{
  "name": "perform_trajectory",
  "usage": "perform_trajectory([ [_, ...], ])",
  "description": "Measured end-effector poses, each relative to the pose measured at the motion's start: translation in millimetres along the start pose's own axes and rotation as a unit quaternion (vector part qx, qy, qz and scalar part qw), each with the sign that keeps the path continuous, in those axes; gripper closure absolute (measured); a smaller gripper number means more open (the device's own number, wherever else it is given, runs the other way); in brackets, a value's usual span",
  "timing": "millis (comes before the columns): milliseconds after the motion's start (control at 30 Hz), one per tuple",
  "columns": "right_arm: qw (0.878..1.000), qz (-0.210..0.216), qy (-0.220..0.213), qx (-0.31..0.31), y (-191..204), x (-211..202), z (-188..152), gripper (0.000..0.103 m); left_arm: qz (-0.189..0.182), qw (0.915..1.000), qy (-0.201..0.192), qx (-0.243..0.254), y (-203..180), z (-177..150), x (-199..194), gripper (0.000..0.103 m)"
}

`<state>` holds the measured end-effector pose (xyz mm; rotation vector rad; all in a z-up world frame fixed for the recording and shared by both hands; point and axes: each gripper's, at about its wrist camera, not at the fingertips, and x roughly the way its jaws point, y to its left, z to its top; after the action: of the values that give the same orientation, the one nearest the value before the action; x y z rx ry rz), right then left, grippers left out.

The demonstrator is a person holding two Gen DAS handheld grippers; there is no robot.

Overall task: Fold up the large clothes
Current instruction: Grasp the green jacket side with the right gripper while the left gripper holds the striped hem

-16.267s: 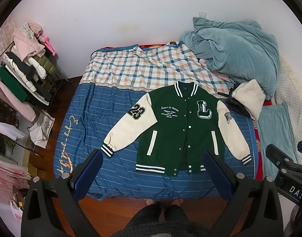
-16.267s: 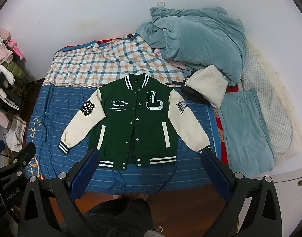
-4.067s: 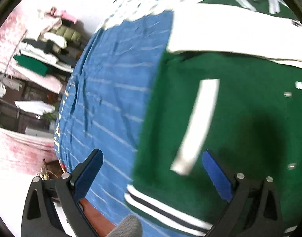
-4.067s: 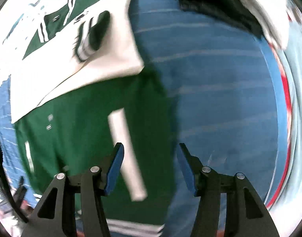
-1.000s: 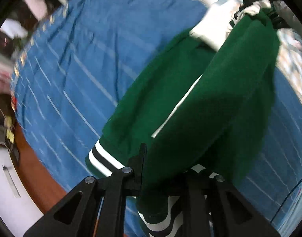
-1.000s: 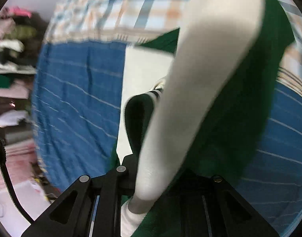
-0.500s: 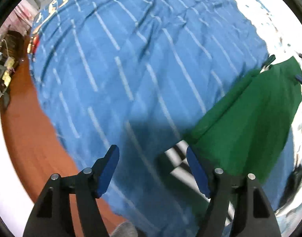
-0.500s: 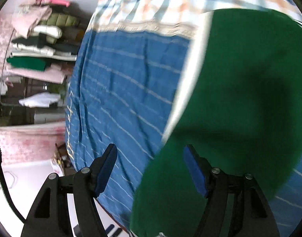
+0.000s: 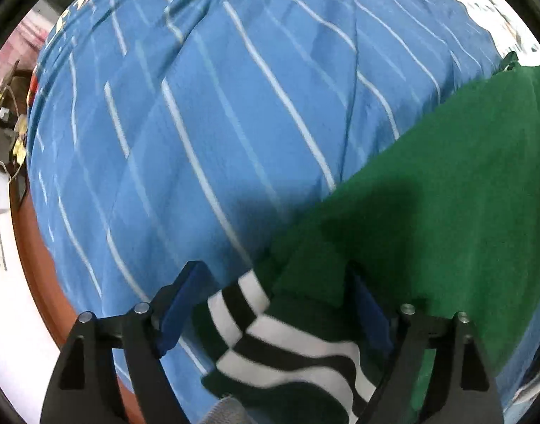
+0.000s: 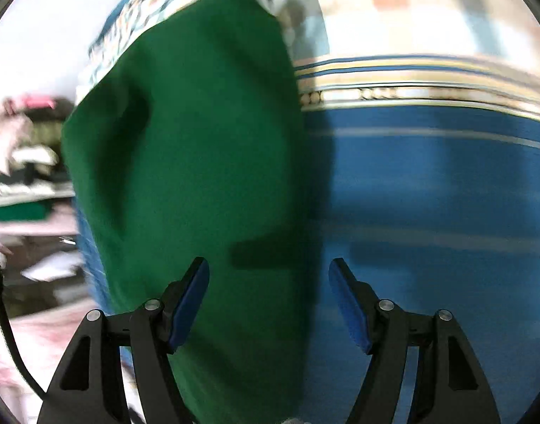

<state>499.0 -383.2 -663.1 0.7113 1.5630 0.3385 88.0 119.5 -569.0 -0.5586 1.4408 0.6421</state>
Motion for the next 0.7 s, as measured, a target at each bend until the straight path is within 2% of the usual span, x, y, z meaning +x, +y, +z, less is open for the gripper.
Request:
perform_trajectory([
  [33,0.999,0.040,0.009,0.014,-6.5,15.3,15.6,0.031,0.003,1.0000,-0.002,0.007,-4.6,2.4,0.1,0.019],
  [67,0.998,0.063,0.011,0.023,-9.6,23.4,25.2,0.031,0.006,0.9998,-0.005,0.018,-6.1,2.5,-0.3,0.019],
  [100,0.995,0.091,0.000,0.027,-7.3,29.7,33.6,0.031,0.010,0.9996,-0.008,0.027,-8.8,3.7,-0.4,0.019],
  [167,0.996,0.089,-0.004,0.003,8.1,37.7,39.6,0.054,0.020,0.9984,-0.014,0.052,-14.6,2.9,-0.5,0.019],
  [200,0.995,0.095,-0.006,0.008,8.8,35.9,38.7,0.076,0.024,0.9977,-0.015,0.061,-17.4,4.7,-0.1,0.019],
  [300,0.991,0.119,-0.029,0.054,3.1,12.4,24.7,0.086,0.035,0.9950,-0.017,0.092,-26.8,12.9,1.0,0.019],
  [433,0.984,0.120,-0.062,0.118,-23.3,-43.6,-14.2,0.088,0.038,0.9888,-0.019,0.143,-38.6,29.8,1.1,0.019],
  [533,0.971,0.110,-0.087,0.194,-63.3,-97.0,-66.2,0.088,0.037,0.9816,-0.020,0.186,-50.9,46.5,-1.1,0.019],
  [600,0.961,0.104,-0.096,0.238,-89.5,-124.2,-99.9,0.088,0.039,0.9738,-0.024,0.223,-59.9,57.7,-2.3,0.019],
  [633,0.959,0.089,-0.094,0.251,-97.9,-128.3,-118.0,0.086,0.040,0.9697,-0.029,0.239,-63.5,62.4,-3.9,0.019],
  [667,0.966,0.043,-0.072,0.245,-111.4,-132.8,-130.0,0.084,0.043,0.9656,-0.035,0.254,-69.0,68.9,-5.9,0.019],
  [700,0.974,-0.002,-0.052,0.222,-119.6,-136.9,-134.8,0.074,0.045,0.9624,-0.039,0.265,-73.6,74.7,-8.0,0.019],
])
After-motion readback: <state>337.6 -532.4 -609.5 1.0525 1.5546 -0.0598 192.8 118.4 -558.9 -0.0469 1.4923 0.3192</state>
